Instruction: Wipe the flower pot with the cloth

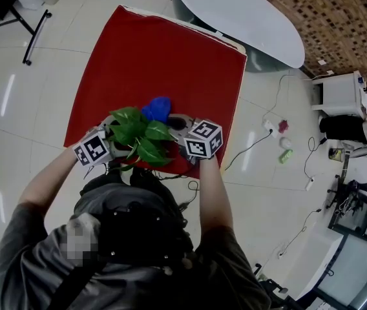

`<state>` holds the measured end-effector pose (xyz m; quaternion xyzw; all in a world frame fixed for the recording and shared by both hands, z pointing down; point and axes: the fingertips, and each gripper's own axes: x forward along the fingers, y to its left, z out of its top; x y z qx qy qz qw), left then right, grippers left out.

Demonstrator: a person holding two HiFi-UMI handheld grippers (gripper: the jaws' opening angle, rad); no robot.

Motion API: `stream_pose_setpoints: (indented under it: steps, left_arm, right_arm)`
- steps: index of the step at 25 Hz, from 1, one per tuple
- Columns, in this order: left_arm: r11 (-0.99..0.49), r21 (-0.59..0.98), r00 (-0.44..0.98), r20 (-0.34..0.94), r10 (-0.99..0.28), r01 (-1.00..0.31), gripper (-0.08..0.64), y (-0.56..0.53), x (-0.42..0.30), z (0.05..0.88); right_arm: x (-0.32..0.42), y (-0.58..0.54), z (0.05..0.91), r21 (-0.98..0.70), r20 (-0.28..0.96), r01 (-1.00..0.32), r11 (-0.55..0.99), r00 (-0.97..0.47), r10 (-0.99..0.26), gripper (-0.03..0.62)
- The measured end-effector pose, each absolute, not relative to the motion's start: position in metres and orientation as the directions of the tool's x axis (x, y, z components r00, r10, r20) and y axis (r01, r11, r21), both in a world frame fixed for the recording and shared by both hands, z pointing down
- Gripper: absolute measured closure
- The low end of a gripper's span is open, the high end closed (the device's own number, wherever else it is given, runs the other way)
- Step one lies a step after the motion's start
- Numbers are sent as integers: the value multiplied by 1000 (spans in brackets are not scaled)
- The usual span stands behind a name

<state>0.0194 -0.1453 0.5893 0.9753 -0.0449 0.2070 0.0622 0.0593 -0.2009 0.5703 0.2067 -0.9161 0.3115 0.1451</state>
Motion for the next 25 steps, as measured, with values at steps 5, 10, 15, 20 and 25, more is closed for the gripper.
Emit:
stream_pose_setpoints:
  steps: [5, 10, 15, 20, 25]
  left_arm:
    - [-990, 110, 913, 407, -37, -89, 86, -147, 22, 588]
    - [-989, 116, 910, 413, -31, -86, 78, -149, 23, 589]
    - [-985, 96, 907, 412, -90, -142, 77, -150, 19, 587]
    - [-979, 57, 896, 415, -155, -196, 78, -151, 13, 586]
    - [-968, 44, 881, 427, -204, -246, 78, -147, -4, 586]
  right_arm:
    - [50, -208, 584, -533, 417, -446, 719, -878, -235, 531]
    - [47, -209, 607, -496, 484, -460, 736, -851, -205, 531]
    - [47, -205, 622, -337, 567, -519, 785, -778, -271, 531]
    - [65, -208, 622, -287, 566, -640, 713, -714, -413, 529]
    - [97, -205, 600, -358, 488, -754, 551, -654, -578, 529]
